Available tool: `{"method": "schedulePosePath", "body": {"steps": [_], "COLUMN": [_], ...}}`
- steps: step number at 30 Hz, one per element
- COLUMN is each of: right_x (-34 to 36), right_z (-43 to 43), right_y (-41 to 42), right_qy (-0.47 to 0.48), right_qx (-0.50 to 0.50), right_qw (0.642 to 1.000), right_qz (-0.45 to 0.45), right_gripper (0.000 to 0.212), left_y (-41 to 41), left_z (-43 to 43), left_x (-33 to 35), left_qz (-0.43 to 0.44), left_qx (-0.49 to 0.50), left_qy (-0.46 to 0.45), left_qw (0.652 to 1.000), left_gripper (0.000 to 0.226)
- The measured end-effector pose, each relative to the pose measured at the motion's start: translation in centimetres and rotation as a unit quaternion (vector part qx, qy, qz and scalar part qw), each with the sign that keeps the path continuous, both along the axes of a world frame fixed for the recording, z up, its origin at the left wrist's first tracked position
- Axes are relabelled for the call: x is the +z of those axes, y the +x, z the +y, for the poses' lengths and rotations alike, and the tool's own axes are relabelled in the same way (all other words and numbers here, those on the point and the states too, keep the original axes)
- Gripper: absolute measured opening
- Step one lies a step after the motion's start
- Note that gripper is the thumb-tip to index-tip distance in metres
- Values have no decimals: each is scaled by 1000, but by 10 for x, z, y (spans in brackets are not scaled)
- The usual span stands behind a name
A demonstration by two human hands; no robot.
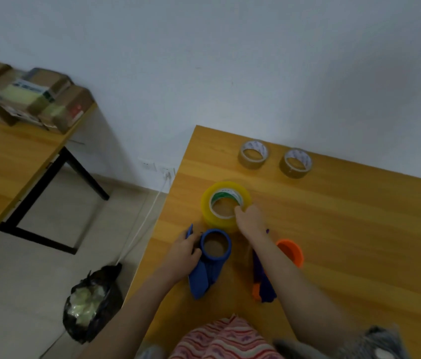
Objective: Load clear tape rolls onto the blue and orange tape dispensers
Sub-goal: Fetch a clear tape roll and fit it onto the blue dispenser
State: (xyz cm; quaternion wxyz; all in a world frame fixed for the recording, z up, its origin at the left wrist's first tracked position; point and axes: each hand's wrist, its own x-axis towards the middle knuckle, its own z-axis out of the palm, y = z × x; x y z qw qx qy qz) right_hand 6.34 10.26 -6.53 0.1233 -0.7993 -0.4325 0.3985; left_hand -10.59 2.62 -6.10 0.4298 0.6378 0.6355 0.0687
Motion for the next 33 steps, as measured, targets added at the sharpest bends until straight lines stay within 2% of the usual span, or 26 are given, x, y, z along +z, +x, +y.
{"method": "schedulePosePath", "body": {"steps": [1,6,10,11,12,13,14,15,16,19,21,26,28,30,33], "right_x": [3,12,22,26,31,35,42,48,55,54,50,53,59,66,77], "right_z": [0,-5,-12,-15,-19,-24,-29,-35,-40,-47,-50,-54,-52,-51,-51], "right_y": [0,0,-1,-3,-4,-5,-6,-8,-10,-17,-21,-28,-27,-26,-29], "right_qy": [4,-10,-13,-11,5,30,66,94,109,72,29,66,76,81,103], "right_qx": [17,58,72,71,68,64,57,55,63,138,158,117,96,73,9], "right_qw": [1000,998,997,997,998,997,996,993,990,987,986,988,988,980,951], "right_qz": [-14,-19,-8,-3,1,17,33,44,56,42,42,70,98,168,292], "right_gripper": [30,24,45,44,37,17,12,32,39,34,40,58,60,56,46], "left_y": [1,2,5,5,5,4,3,1,-1,-6,-7,-9,-11,-12,-10], "left_z": [1,4,6,6,7,6,6,5,5,7,10,17,21,24,27], "left_x": [0,0,3,4,5,5,6,7,9,16,23,42,52,64,79], "left_qz": [2,-1,-16,-20,-22,-25,-28,-30,-32,-34,-30,-66,-102,-148,-220], "left_qx": [-1,-2,9,11,11,10,9,7,6,3,-2,2,30,40,21], "left_qy": [-3,-8,-14,-14,-14,-14,-14,-11,-6,14,34,59,80,113,173], "left_qw": [1000,1000,1000,1000,1000,1000,999,999,999,999,999,996,991,982,960], "left_gripper": [44,45,50,51,52,52,52,52,52,53,53,53,51,54,75]}}
